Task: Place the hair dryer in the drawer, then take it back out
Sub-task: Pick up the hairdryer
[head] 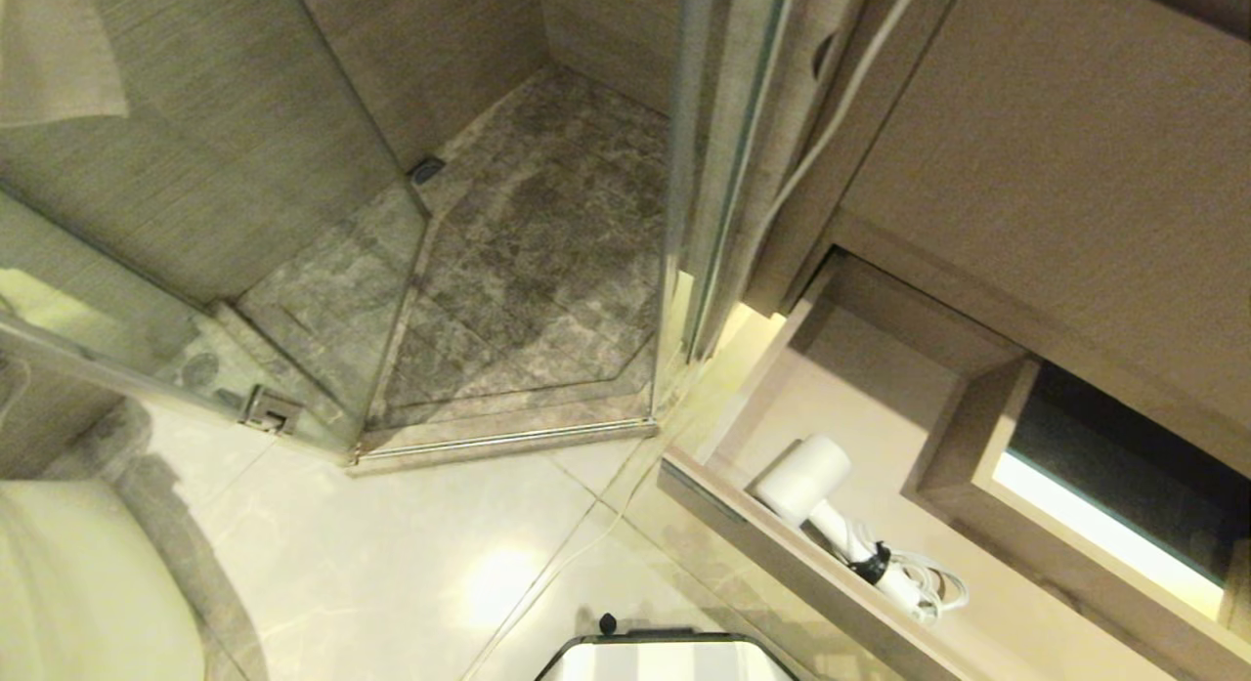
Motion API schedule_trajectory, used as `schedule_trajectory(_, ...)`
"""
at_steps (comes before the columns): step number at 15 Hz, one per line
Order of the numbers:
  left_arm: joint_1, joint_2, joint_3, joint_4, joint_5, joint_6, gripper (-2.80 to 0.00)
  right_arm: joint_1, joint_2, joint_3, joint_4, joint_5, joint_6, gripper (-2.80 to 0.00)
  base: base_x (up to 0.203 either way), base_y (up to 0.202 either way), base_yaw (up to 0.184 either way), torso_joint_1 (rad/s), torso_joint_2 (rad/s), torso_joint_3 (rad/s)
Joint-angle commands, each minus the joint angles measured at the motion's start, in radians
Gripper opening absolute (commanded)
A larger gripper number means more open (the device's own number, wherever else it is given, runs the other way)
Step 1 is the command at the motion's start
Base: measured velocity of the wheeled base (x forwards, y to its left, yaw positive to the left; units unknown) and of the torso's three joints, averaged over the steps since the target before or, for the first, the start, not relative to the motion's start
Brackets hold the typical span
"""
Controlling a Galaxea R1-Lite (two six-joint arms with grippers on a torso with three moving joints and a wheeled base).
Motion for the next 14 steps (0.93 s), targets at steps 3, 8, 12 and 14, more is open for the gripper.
schedule_trajectory(3, 0.000, 0.002, 0.000, 0.000, 0.000, 0.000, -2.80, 0.000, 0.002, 0.000, 0.001, -0.003, 0.006, -2.80, 0.003, -0.008, 0.167, -0.001, 0.00, 0.000)
schedule_trajectory(8, 0.000, 0.002, 0.000, 0.000, 0.000, 0.000, -2.80, 0.000, 0.002, 0.000, 0.001, -0.005, 0.009, -2.80, 0.001, -0.001, 0.039, 0.001, 0.00, 0.001)
schedule_trajectory(12, 0.000, 0.002, 0.000, 0.000, 0.000, 0.000, -2.80, 0.000, 0.002, -0.001, 0.002, 0.000, -0.030, -2.80, 0.000, 0.000, 0.000, 0.000, 0.00, 0.000)
schedule_trajectory(14, 0.000, 0.001, 0.000, 0.000, 0.000, 0.000, -2.80, 0.000, 0.002, -0.005, 0.006, 0.006, -0.042, -2.80, 0.000, 0.000, 0.000, 0.000, 0.00, 0.000)
